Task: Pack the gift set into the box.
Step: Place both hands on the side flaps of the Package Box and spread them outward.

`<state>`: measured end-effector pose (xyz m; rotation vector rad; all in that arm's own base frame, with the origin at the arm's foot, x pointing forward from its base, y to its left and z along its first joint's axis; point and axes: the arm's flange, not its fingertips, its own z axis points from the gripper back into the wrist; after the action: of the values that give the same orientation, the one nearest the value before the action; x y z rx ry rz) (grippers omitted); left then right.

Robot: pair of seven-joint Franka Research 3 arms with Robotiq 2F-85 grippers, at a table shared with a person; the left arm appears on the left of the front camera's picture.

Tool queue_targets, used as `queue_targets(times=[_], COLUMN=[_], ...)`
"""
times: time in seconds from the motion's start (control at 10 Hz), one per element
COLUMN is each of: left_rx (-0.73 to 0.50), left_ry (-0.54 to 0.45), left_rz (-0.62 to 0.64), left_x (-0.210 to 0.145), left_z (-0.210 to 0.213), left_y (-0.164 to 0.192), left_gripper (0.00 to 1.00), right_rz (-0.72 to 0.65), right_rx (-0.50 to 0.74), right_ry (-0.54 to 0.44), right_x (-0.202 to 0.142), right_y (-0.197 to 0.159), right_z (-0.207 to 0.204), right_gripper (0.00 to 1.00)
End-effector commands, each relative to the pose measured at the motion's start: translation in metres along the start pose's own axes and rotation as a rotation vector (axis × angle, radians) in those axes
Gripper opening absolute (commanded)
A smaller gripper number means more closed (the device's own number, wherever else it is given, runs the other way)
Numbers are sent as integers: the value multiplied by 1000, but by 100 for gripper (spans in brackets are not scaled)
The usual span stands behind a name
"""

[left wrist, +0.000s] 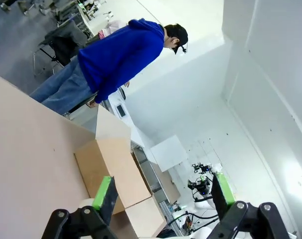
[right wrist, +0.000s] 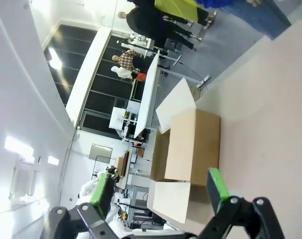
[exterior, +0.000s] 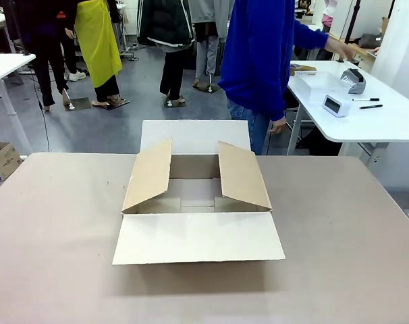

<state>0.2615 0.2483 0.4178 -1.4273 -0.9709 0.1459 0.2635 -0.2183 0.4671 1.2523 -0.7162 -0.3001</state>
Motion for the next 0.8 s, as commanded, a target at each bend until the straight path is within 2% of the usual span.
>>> queue_targets(times=[0.0,0.1,0.2,0.3,0.4,0.5,0.6,0.7], left_rx=[9,83,48,68,70,100,155,191], left_ry=[-19,73,235,400,585,741,853,978], left_rz=[12,-66,-194,-312,-364,-384,-407,-416], left_x=[-3,1,1,-7,-19,-35,-56,-81], left_z=[6,-30,-74,-133,-186,-243,-291,-335], left_y=[8,-20,-54,-90,-112,-127,-135,-136], left_gripper=[100,100,100,100,100,100,100,100], right_rz=[-6,91,213,360,454,555,641,739], right_rx=[-14,-104,-181,-284,-402,-472,-511,-582], right_ry=[-9,73,177,307,392,495,602,667], right_x=[0,-1,-8,-22,-40,-62,-90,-118], right_y=[-11,19,55,93,117,133,140,139], right_z=[2,-34,-83,-143,-193,-240,-279,-311], right_gripper=[100,100,100,100,100,100,100,100])
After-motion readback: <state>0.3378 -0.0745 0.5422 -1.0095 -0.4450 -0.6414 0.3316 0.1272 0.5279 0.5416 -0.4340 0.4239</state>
